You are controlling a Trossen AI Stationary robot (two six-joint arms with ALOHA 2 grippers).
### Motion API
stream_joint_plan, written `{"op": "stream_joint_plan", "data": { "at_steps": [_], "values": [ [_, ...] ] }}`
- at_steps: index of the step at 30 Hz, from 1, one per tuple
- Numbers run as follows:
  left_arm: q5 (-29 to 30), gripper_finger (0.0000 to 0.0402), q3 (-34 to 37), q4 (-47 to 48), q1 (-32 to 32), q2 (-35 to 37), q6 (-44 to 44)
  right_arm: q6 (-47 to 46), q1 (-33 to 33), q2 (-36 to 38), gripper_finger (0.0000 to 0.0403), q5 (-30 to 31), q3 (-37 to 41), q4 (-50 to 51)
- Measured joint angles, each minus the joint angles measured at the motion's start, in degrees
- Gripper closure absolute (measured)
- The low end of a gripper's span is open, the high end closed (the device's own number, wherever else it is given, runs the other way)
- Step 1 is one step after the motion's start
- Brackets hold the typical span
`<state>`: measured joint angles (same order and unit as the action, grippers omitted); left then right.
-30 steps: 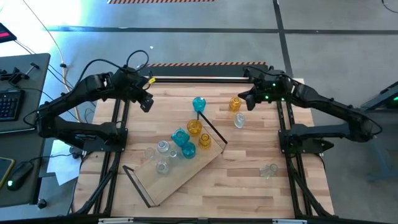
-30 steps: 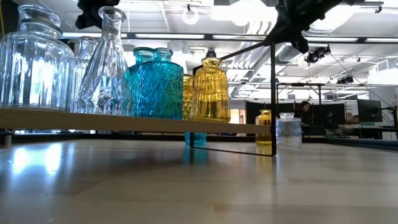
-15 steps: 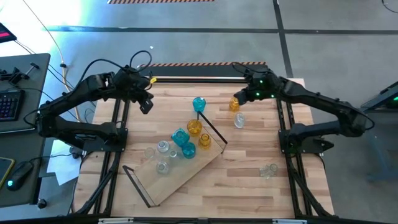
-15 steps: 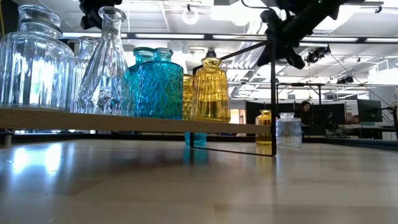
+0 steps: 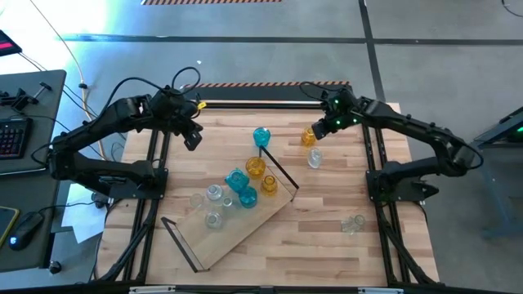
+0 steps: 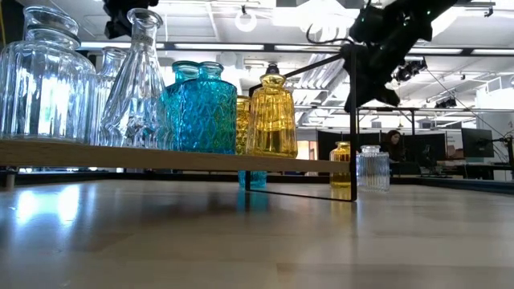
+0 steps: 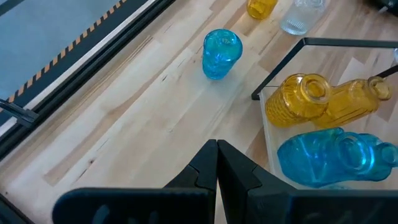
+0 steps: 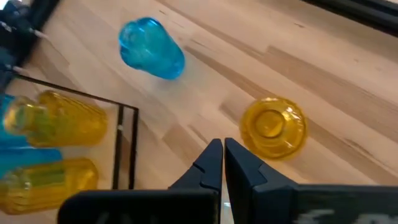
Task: Sort vases onto shelf
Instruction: Put the yellow vase on the shelf aligned with the other yellow vases
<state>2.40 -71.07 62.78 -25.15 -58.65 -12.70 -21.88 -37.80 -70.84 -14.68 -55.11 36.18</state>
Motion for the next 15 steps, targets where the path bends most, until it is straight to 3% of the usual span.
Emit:
{"op": "stream_joint_plan", "data": {
  "at_steps": [5, 15],
  "values": [
    [-0.74, 0.0401, 0.00, -0.02, 0.02, 0.02, -2.79, 4.11, -1.81, -2.13, 0.0385, -0.92, 0.01, 0.45],
    [-0.73, 0.0401, 0.00, -0.02, 0.02, 0.04, -5.26, 6.53, -5.13, -8.36, 0.0296, -2.42, 0.02, 0.46]
  ]
}}
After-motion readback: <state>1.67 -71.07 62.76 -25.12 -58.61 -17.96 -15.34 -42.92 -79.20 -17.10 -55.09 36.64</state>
